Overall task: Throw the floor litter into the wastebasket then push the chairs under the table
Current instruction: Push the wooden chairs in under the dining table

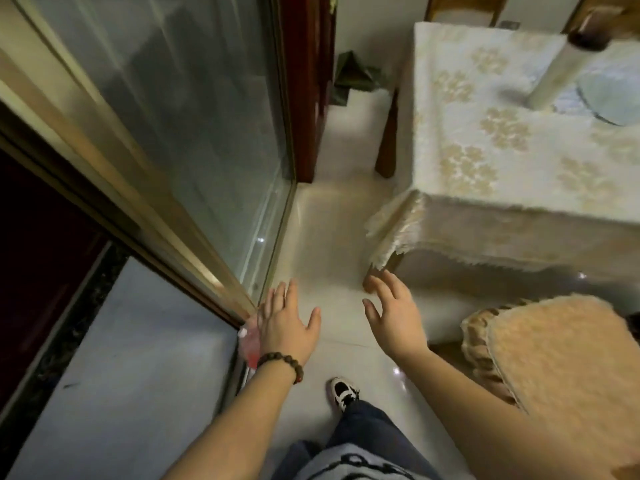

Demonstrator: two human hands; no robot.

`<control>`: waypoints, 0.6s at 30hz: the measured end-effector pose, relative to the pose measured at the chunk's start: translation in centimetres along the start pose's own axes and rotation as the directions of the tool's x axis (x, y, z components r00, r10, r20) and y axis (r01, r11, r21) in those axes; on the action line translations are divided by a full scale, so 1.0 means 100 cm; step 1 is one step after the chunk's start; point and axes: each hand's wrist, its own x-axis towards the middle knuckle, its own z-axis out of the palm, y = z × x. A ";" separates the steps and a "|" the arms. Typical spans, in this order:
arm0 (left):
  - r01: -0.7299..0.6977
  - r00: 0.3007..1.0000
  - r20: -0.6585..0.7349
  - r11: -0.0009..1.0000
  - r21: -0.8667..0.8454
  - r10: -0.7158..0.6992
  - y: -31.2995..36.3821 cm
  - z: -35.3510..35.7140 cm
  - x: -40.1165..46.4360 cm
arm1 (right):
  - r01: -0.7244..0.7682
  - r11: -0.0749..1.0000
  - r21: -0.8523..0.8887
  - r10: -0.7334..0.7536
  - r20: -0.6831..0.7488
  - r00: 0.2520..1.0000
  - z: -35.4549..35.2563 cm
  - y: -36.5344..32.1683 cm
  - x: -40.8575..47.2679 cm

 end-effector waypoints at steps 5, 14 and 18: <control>-0.174 0.983 0.068 0.985 0.020 0.172 0.041 0.005 -0.018 | -0.168 0.985 0.031 0.171 -0.127 0.977 -0.025 0.026 -0.047; -0.501 0.837 0.256 0.866 -0.001 0.484 0.135 0.050 -0.087 | -0.483 0.862 0.156 0.507 -0.291 0.811 -0.082 0.091 -0.170; -0.628 0.727 0.325 0.777 -0.037 0.604 0.186 0.069 -0.134 | -0.611 0.760 0.221 0.646 -0.359 0.674 -0.119 0.126 -0.235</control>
